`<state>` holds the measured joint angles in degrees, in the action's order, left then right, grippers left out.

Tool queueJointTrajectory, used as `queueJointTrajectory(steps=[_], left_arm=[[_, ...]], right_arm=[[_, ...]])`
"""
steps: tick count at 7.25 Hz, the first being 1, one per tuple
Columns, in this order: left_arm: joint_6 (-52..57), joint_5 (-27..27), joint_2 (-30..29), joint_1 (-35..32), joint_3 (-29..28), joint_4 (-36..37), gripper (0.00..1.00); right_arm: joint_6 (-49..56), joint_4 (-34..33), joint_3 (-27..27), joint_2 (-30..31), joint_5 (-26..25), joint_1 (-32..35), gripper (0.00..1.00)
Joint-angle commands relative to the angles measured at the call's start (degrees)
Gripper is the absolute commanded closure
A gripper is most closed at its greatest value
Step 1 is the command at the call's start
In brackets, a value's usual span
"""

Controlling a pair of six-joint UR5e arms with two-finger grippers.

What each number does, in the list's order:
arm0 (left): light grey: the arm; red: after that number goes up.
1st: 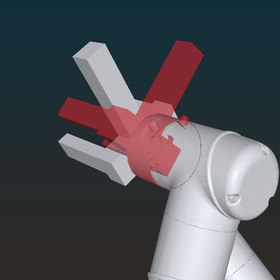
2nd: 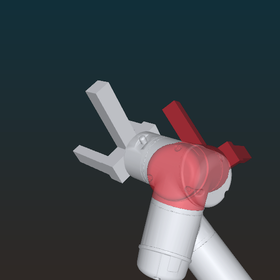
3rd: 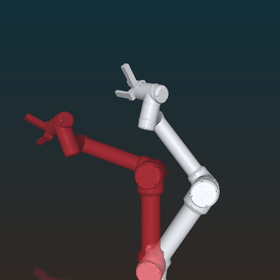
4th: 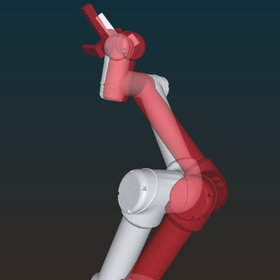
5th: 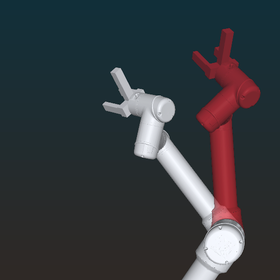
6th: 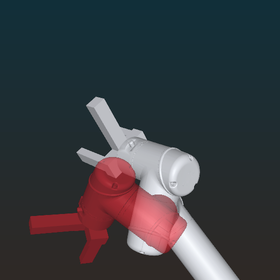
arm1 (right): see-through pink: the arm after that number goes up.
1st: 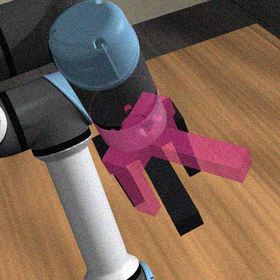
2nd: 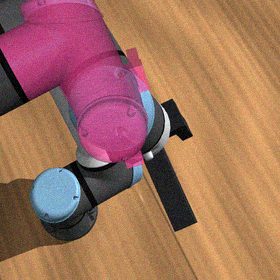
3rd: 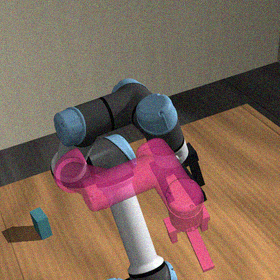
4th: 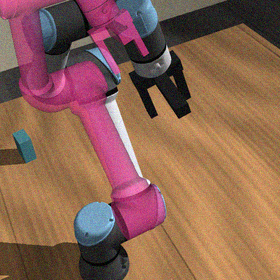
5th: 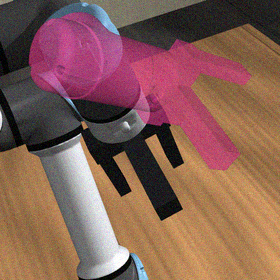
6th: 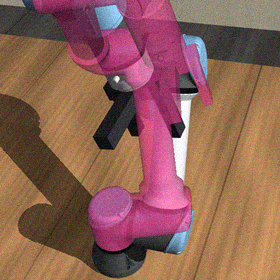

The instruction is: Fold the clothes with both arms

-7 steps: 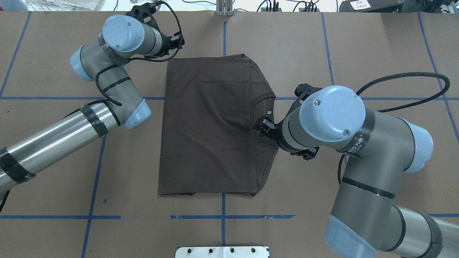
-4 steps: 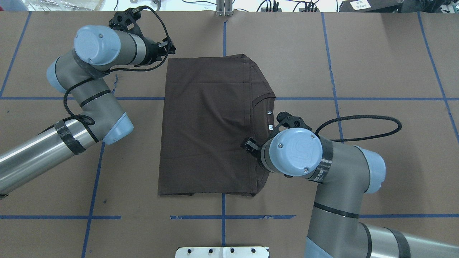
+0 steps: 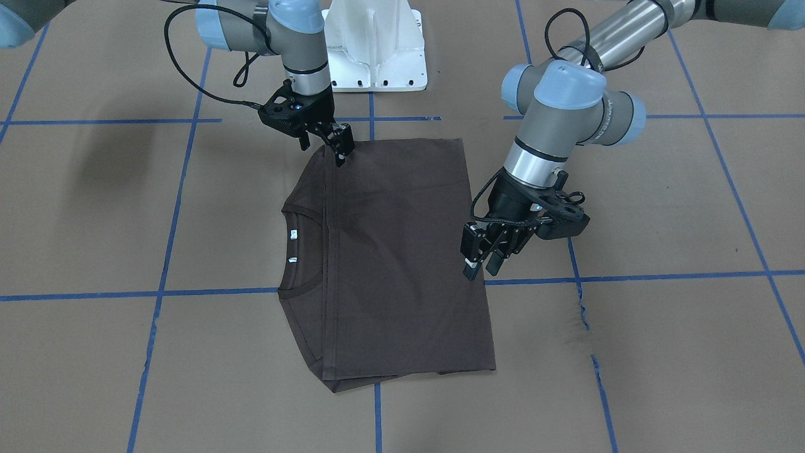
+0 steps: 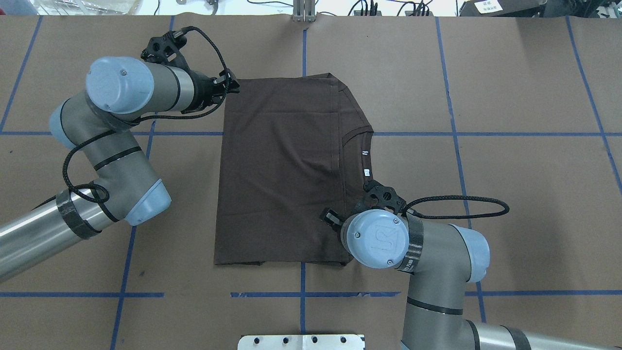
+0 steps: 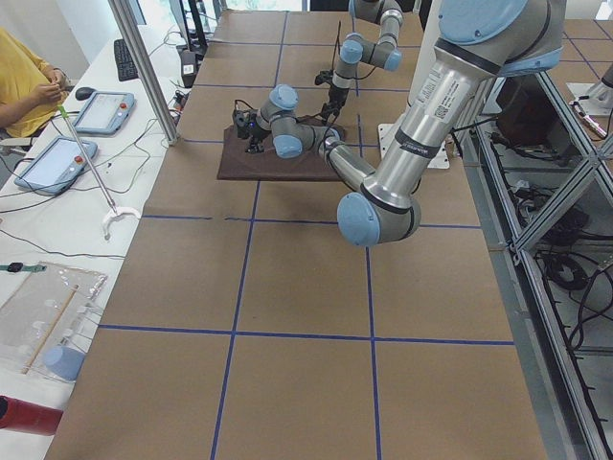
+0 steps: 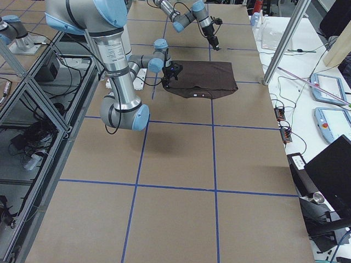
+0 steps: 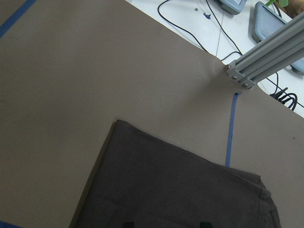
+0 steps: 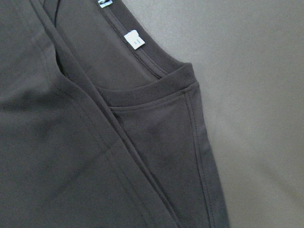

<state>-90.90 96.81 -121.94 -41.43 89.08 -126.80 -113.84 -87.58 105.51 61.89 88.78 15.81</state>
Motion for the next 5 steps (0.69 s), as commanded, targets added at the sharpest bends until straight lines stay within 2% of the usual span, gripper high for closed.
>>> queueJointTrajectory(steps=[1, 5], left_arm=[[-0.07, -0.04, 0.21, 0.47, 0.13, 0.07, 0.45], [0.02, -0.13, 0.3, 0.47, -0.13, -0.11, 0.45]], right_arm=[[-0.15, -0.3, -0.31, 0.33, 0.16, -1.65, 0.11], [-0.51, -0.31, -0.48, 0.42, 0.16, -3.07, 0.2]])
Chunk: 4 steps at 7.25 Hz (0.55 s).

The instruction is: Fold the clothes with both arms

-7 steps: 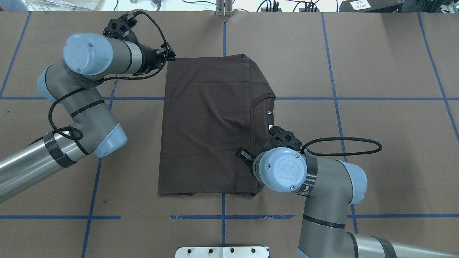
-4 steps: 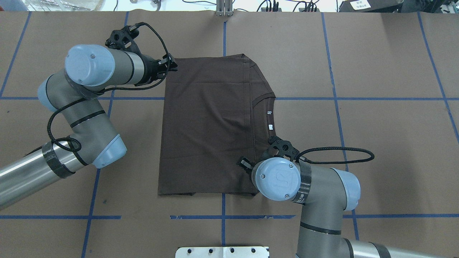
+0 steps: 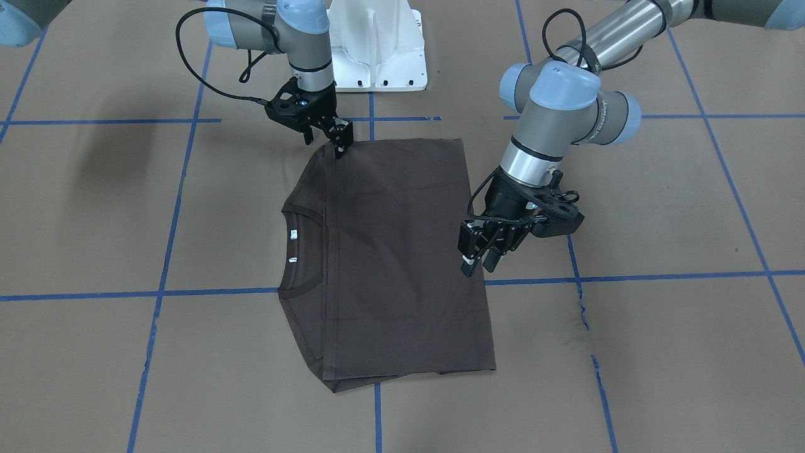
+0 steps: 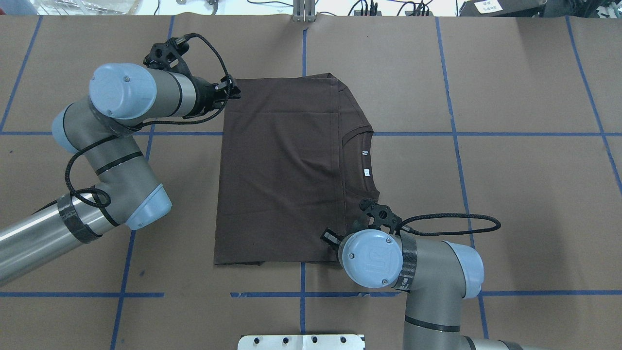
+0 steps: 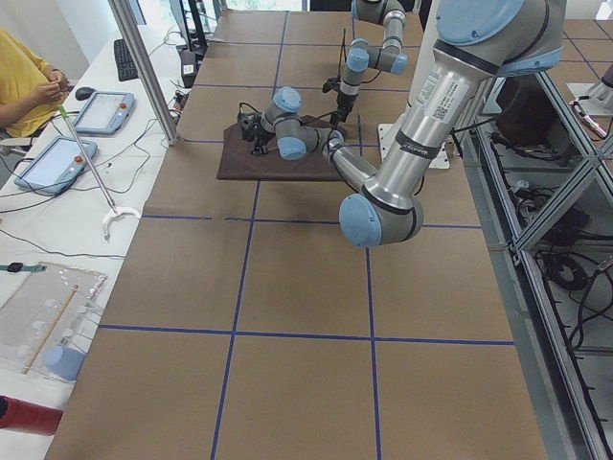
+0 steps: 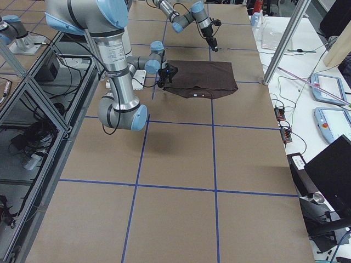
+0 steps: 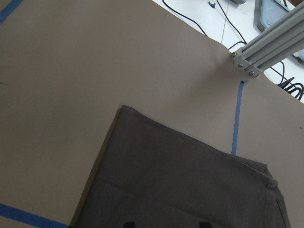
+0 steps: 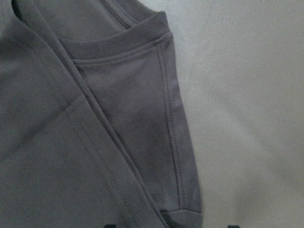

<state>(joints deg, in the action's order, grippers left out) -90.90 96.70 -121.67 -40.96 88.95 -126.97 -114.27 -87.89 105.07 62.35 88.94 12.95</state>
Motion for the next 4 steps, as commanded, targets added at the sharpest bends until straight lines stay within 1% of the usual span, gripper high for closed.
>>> queueJointTrajectory(steps=[1, 2, 4], left_arm=[[0.02, 0.07, -0.06, 0.01, 0.0, 0.06, 0.46], [0.02, 0.07, 0.03, 0.01, 0.0, 0.06, 0.46], [0.02, 0.07, 0.03, 0.01, 0.09, 0.06, 0.47]], right_arm=[[0.01, 0.0, -0.04, -0.12, 0.09, -0.21, 0.34], [0.01, 0.08, -0.04, -0.04, 0.09, -0.21, 0.48], [0.01, 0.08, -0.04, -0.13, 0.18, -0.21, 0.57]])
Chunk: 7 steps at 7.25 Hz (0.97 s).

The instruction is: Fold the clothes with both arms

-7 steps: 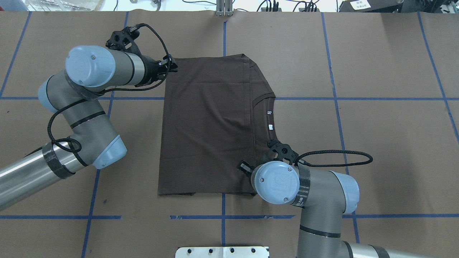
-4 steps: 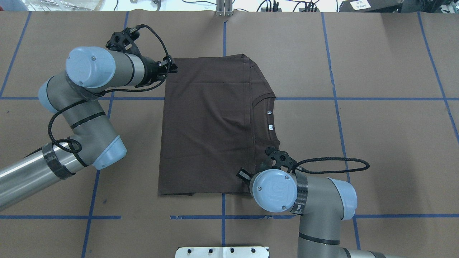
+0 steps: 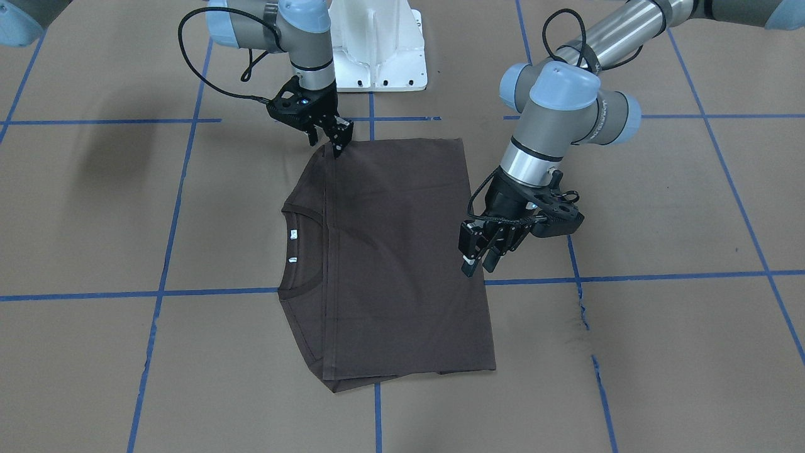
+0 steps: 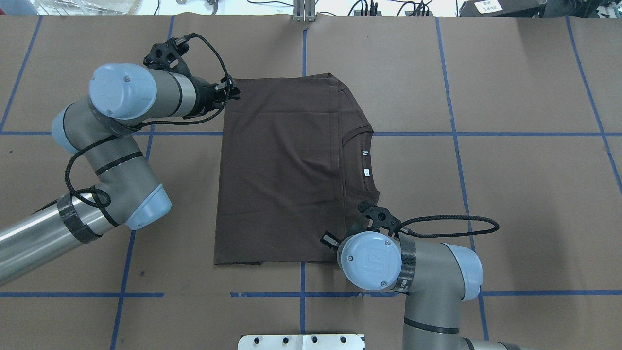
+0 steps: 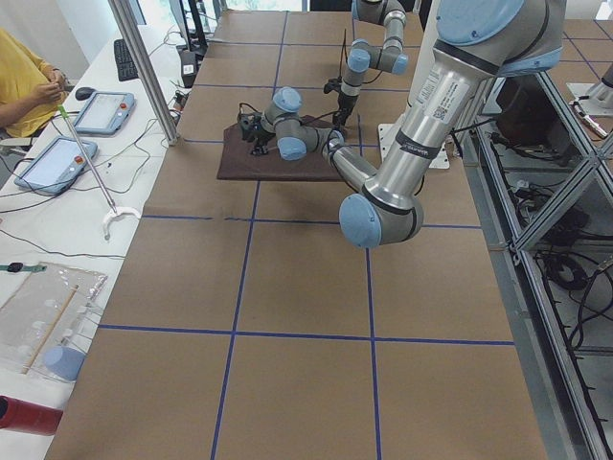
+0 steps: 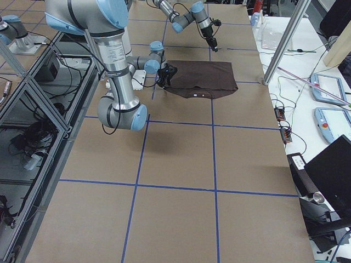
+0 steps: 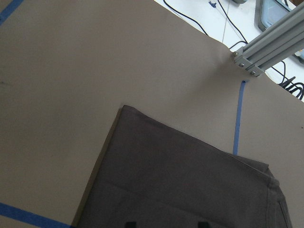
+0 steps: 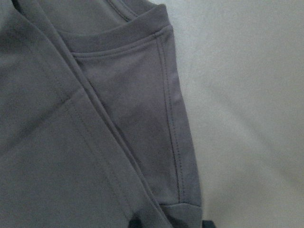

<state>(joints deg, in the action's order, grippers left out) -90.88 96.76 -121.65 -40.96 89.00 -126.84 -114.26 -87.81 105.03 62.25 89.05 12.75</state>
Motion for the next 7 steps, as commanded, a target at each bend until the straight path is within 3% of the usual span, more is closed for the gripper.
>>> queueJointTrajectory(steps=[1, 2, 3, 4, 7], left_arm=[[0.09, 0.0, 0.1, 0.0, -0.05, -0.07, 0.48], [0.09, 0.0, 0.27, 0.0, 0.12, 0.01, 0.48], [0.0, 0.0, 0.28, 0.0, 0.13, -0.07, 0.48], [0.0, 0.0, 0.19, 0.0, 0.21, -0.07, 0.48], [0.0, 0.0, 0.19, 0.0, 0.39, 0.19, 0.48]], right_arm=[[0.0, 0.1, -0.09, 0.06, 0.07, 0.0, 0.65], [0.0, 0.36, -0.61, 0.06, 0.07, 0.0, 0.67], [0.0, 0.36, -0.53, -0.11, 0.07, 0.08, 0.88], [0.0, 0.36, -0.53, -0.11, 0.07, 0.17, 1.0], [0.18, 0.36, 0.08, -0.03, 1.3, 0.52, 1.0]])
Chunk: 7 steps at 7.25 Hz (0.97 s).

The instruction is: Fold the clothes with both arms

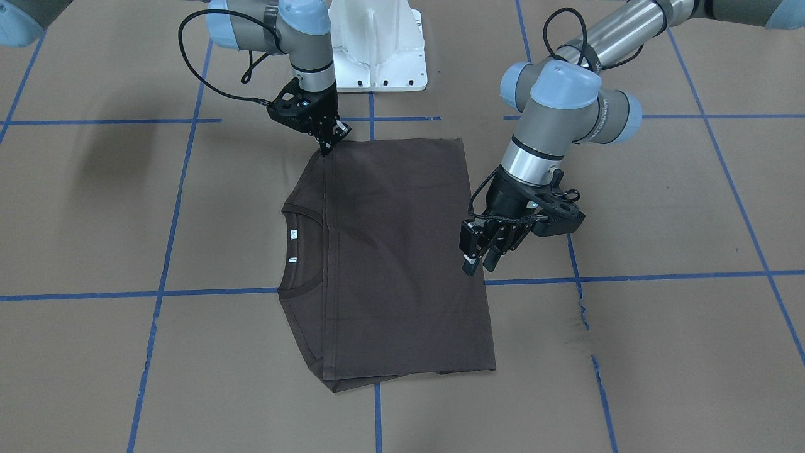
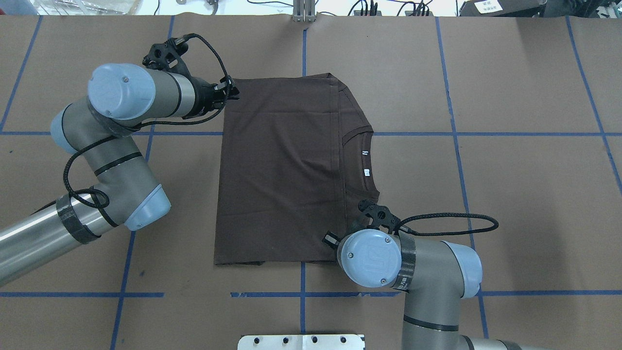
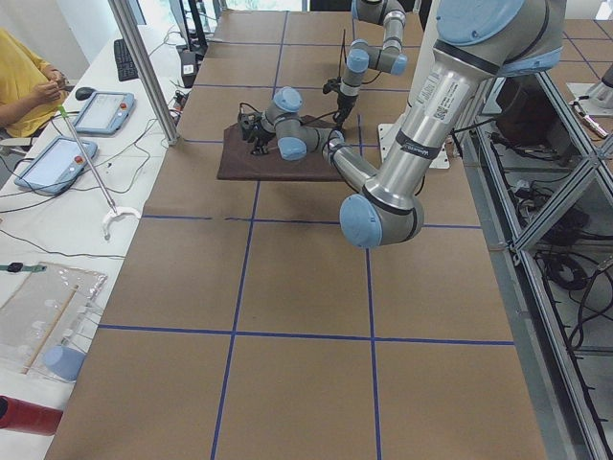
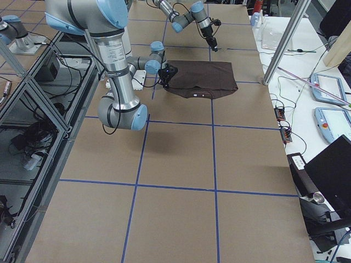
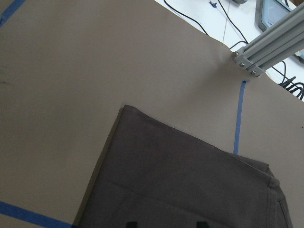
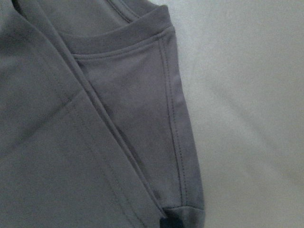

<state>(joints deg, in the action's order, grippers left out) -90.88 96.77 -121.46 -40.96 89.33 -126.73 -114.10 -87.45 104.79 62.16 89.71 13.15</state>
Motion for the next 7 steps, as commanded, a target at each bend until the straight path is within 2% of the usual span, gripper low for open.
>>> queueJointTrajectory(steps=[1, 4, 7], left_arm=[[0.0, 0.0, 0.0, 0.0, 0.05, 0.17, 0.48], [0.0, -0.09, 0.08, 0.0, 0.14, 0.17, 0.48], [0.0, -0.09, 0.09, 0.0, 0.14, 0.17, 0.48]], right_arm=[[0.02, -0.17, 0.59, 0.16, 0.64, 0.12, 0.59], [-0.07, -0.17, 0.5, 0.24, 0.55, 0.12, 0.45], [-0.07, -0.09, -0.03, 0.24, 0.46, 0.03, 0.47]])
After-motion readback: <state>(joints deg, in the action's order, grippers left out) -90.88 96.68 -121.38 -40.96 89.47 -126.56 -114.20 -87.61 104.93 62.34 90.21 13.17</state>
